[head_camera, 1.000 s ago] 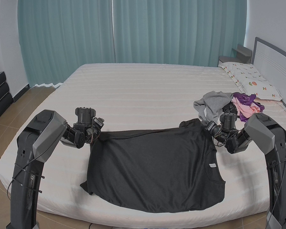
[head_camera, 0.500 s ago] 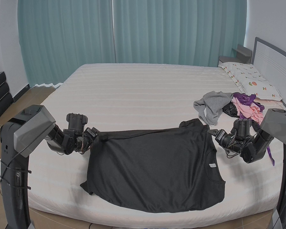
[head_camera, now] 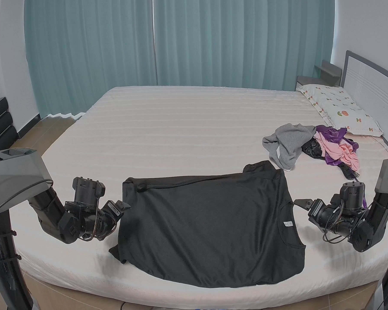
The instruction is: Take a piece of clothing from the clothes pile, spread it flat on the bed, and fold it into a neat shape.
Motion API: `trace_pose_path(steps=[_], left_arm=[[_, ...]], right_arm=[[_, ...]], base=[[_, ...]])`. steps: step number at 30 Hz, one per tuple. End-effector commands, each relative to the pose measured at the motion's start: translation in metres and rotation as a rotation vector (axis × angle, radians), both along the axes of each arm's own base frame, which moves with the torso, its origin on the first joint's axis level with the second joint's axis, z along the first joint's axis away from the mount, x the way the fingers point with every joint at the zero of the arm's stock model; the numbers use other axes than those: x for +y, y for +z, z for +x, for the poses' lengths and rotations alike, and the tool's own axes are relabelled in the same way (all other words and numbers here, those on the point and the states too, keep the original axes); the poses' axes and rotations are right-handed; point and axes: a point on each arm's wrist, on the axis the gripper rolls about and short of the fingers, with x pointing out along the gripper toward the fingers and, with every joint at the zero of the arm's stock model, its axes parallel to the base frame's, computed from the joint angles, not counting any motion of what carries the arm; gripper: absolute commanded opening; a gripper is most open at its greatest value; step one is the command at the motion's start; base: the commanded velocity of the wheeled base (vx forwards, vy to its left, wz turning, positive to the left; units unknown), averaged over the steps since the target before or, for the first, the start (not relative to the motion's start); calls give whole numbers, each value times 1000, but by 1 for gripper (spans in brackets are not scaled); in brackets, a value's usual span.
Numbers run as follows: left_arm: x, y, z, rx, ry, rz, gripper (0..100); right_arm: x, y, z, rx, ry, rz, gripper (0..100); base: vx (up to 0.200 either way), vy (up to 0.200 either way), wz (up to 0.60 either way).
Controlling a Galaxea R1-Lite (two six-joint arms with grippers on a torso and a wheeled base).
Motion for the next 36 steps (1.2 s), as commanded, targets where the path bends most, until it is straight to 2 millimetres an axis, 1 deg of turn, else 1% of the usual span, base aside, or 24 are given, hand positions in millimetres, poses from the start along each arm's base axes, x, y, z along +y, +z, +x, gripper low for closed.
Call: trace_pose_path(steps=[1,5,9,19,23,25,33,34,36], left_arm=[[-8,4,-26,9,-24,-21,100],[-5,-3,-38,34,-25,-16,100],[-4,-9,-41,43,-27,-4,100],[-5,-29,-32,37,6,45,100],[-5,-33,-31,38,17,78,100],[-5,-37,-25,32,27,102,100],[-7,-39,-16,14,37,110,100],[-7,-39,-16,13,43,115,0],[-7,-39,-16,13,53,126,0]], right_arm=[[2,-6,-23,15,15,2,100],[1,-9,-28,18,16,1,100],[2,-10,-28,23,19,3,100],[3,-11,-30,29,25,3,100],[3,-11,-30,32,21,12,100],[3,-11,-30,31,16,20,100],[3,-10,-29,27,15,22,100],[3,-10,-29,29,13,22,100],[3,-10,-29,27,13,22,100]], base=[[-200,0,0],[-200,0,0],[0,0,0],[0,0,0],[0,0,0],[0,0,0],[0,0,0],[0,0,0],[0,0,0]])
